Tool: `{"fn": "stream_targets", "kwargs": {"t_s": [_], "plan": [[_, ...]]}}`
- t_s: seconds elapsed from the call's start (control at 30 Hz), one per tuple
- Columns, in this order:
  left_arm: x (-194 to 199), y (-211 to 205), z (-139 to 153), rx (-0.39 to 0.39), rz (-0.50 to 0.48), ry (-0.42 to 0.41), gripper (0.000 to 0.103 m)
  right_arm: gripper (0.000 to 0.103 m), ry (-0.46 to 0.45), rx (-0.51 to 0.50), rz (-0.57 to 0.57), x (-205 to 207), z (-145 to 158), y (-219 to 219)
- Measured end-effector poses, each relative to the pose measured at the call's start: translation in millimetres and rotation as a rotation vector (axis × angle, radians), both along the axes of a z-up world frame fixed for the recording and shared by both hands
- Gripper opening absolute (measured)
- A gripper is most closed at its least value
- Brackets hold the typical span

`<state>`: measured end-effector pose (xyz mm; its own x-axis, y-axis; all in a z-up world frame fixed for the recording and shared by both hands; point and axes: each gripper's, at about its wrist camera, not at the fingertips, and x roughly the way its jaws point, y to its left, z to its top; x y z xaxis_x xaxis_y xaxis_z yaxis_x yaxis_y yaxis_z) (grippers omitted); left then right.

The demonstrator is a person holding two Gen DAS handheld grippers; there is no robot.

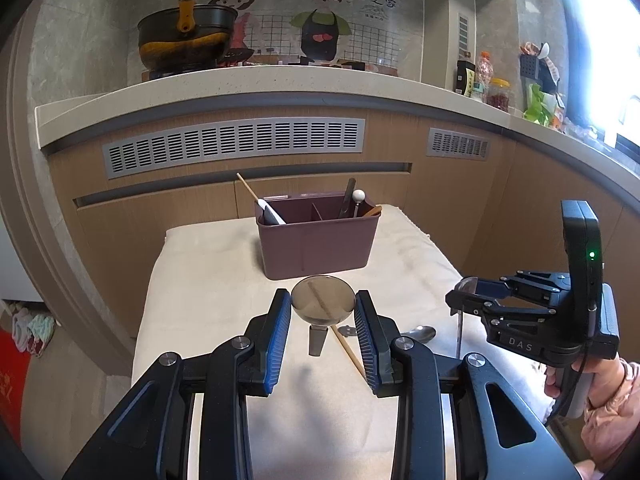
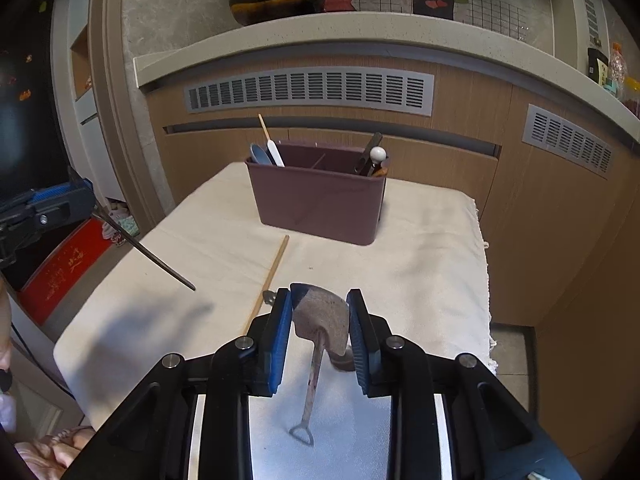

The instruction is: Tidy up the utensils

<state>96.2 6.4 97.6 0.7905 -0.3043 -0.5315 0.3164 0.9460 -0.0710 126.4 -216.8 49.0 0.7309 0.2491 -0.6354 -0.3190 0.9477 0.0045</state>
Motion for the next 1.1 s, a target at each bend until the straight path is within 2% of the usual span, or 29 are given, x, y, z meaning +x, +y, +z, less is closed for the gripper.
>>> {"fn": "stream_targets", "kwargs": {"t_s": [0.07,0.1,0.17,0.23,0.3,0.4,0.47,0.53,0.67,0.77,0.8,0.83,0.97,1.0,1.07,1.1], "plan": [[2,2,4,-0.014,-0.002,0.005,0.034,0.02,-0.026,0.012,0.004,0,14,0],[4,2,7,-0.022,-0.005,0.006,0.034,0.013,-0.052,0.021,0.004,2,27,0],[8,2,21,-0.035,-0.017,-0.008,0.034,0.012,-0.112,0.033,0.0,5,54,-2],[14,1,42,-0.04,-0.028,-0.05,0.034,0.009,-0.2,0.043,-0.001,9,91,-3],[22,-1,66,-0.05,-0.033,-0.1,0.034,0.009,-0.249,0.044,0.022,14,120,0],[38,0,94,-0.071,-0.033,-0.161,0.034,0.009,-0.253,-0.005,0.057,26,133,5],[49,1,99,-0.079,-0.027,-0.174,0.034,0.009,-0.21,-0.035,0.084,33,121,5],[57,3,96,-0.084,-0.027,-0.17,0.034,0.009,-0.129,-0.053,0.131,38,93,3],[65,8,63,-0.097,-0.03,-0.101,0.034,0.011,0.029,-0.096,0.153,39,24,-6],[70,9,31,-0.098,-0.033,-0.023,0.034,0.019,0.147,-0.112,0.217,34,-21,-4],[71,8,21,-0.091,-0.033,-0.002,0.034,0.026,0.183,-0.121,0.252,31,-35,0],[72,7,12,-0.087,-0.032,0.018,0.034,0.029,0.205,-0.137,0.283,28,-45,6],[74,9,-11,-0.089,-0.025,0.077,0.034,0.029,0.258,-0.186,0.412,21,-68,25],[74,10,-14,-0.091,-0.021,0.082,0.034,0.03,0.262,-0.226,0.442,17,-73,30],[73,13,-17,-0.091,-0.013,0.091,0.034,0.03,0.291,-0.282,0.43,14,-79,27],[72,15,-19,-0.09,-0.01,0.092,0.034,0.031,0.313,-0.278,0.38,14,-80,18]]}}
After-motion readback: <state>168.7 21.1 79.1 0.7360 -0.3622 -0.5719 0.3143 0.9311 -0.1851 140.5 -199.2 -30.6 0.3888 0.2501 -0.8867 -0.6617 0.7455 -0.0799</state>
